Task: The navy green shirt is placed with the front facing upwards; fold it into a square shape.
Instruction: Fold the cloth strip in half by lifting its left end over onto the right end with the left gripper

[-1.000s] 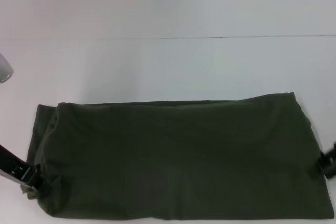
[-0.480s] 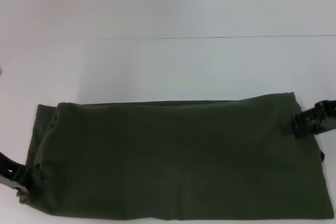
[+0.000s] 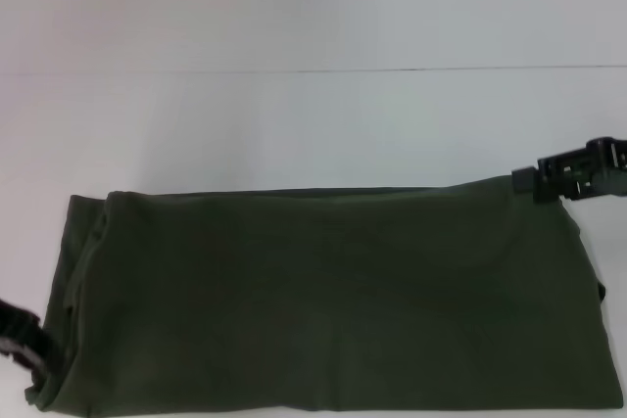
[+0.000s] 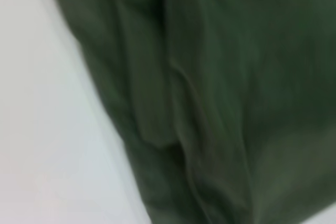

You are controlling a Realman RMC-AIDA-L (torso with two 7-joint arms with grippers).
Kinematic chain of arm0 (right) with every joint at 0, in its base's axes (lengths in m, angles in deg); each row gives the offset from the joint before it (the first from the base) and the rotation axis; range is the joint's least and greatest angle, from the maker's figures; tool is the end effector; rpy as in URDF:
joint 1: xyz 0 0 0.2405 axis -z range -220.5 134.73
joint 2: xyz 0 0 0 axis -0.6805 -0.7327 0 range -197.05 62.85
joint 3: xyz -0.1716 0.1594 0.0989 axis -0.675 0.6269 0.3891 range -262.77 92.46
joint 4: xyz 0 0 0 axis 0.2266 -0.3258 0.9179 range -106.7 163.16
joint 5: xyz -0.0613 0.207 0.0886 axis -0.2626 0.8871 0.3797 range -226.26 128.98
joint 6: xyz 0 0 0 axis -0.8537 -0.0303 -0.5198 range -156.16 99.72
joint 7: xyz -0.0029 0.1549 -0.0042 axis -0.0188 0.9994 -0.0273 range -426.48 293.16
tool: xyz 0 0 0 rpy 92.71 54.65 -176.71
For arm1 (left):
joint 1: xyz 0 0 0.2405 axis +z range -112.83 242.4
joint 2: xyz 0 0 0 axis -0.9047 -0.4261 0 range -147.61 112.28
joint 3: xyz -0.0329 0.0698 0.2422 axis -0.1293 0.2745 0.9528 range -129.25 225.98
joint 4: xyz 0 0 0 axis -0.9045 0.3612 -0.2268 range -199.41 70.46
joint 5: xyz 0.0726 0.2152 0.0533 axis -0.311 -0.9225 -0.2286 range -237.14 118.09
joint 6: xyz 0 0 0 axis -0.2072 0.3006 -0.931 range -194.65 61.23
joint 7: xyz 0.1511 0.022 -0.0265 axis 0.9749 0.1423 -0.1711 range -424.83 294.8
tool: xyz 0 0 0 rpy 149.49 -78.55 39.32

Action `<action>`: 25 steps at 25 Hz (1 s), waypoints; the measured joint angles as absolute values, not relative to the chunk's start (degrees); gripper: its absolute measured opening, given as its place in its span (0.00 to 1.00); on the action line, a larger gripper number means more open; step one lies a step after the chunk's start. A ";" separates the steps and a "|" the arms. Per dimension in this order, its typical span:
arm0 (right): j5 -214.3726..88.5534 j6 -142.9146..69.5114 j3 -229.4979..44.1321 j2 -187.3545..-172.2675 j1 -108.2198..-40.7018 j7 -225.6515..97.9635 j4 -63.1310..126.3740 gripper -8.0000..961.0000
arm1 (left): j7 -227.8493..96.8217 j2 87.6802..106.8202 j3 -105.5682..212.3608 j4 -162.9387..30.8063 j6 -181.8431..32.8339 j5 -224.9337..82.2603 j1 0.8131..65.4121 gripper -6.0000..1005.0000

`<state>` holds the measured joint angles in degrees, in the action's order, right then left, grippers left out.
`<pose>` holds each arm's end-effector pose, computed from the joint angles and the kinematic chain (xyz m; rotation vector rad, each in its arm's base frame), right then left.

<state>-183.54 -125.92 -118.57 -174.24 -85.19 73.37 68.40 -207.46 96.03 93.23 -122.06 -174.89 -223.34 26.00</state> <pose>0.2594 0.3994 0.0832 -2.4120 1.7986 0.3468 -0.2925 0.3450 0.0761 -2.3303 -1.7361 0.6080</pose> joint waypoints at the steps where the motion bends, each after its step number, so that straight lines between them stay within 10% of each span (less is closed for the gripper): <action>1: -182.88 -125.75 -118.57 -174.26 -85.07 73.23 68.40 0.60 | -207.84 96.02 92.48 -122.74 -174.66 -223.34 26.08 0.17; 25: -177.32 -121.62 -118.37 -175.90 -83.48 70.44 67.74 0.60 | -217.85 93.35 78.74 -112.68 -160.44 -223.09 22.23 0.83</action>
